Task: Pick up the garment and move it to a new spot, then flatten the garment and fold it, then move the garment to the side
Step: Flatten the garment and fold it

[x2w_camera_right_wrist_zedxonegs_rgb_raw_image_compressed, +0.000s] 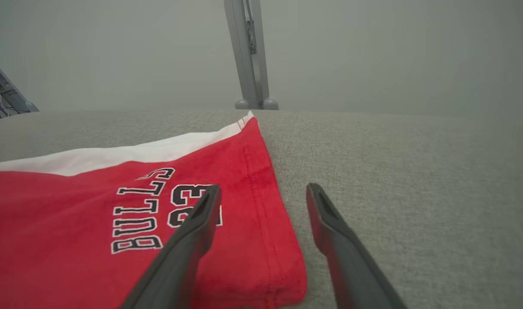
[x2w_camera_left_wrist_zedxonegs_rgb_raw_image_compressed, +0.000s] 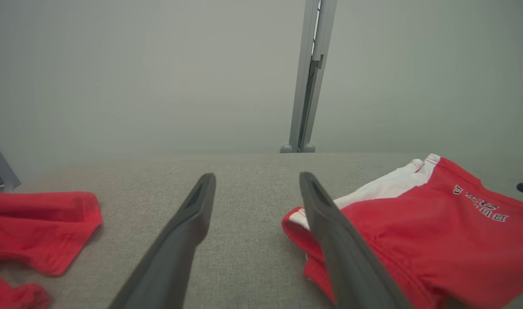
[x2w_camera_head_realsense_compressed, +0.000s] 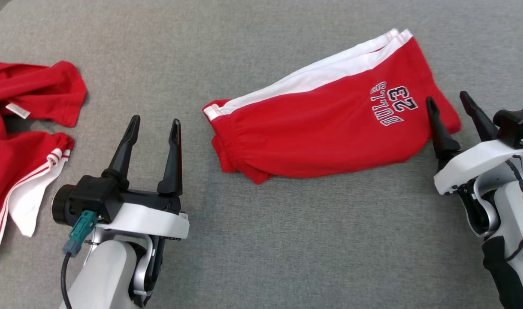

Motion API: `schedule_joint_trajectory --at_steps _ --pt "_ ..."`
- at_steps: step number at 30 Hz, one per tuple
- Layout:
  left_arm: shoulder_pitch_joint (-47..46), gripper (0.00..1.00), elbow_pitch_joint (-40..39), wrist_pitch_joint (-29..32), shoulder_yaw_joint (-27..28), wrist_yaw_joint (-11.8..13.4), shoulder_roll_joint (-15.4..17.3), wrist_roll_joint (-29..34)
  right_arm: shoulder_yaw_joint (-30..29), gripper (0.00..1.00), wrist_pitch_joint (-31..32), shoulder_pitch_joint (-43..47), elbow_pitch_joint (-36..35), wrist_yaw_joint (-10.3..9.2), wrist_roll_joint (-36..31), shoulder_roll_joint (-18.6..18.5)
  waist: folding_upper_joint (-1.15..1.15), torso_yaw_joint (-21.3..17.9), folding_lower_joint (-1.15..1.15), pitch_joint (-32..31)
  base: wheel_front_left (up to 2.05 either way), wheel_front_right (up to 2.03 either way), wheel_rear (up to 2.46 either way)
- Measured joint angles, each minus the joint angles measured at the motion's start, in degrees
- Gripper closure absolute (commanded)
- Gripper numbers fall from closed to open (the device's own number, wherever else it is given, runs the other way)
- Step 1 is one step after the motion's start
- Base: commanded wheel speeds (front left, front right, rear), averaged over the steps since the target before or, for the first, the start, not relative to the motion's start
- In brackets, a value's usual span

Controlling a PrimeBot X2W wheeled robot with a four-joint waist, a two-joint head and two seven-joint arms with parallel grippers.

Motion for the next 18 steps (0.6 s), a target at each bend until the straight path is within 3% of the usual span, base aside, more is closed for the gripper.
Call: schedule_joint_trajectory --at_steps 11,12,14,18 --pt "-2.3 0.0 2.6 -0.8 -1.1 -1.4 -1.3 0.3 4.8 0.0 0.8 -5.4 11.6 0.0 4.1 0.2 0.0 1.2 0.0 2.0 0.0 0.0 0.0" --pt "-2.3 0.0 2.7 -0.8 -1.2 -1.4 -1.3 0.3 5.3 0.52 0.8 -5.9 12.3 0.0 4.6 0.3 0.0 1.0 0.0 1.9 0.0 0.0 0.0" --pt "-2.3 0.0 3.0 -0.9 -1.2 -1.5 -1.2 0.3 6.7 1.0 1.2 -6.3 12.6 -0.04 6.2 0.4 0.0 0.6 0.0 1.8 0.0 0.0 0.0" --pt "-2.3 0.0 3.2 -1.0 -1.2 -1.6 -1.0 0.3 9.5 1.0 1.4 -6.3 12.3 -0.05 9.8 0.8 0.0 -0.2 0.0 1.5 0.0 0.0 0.0"
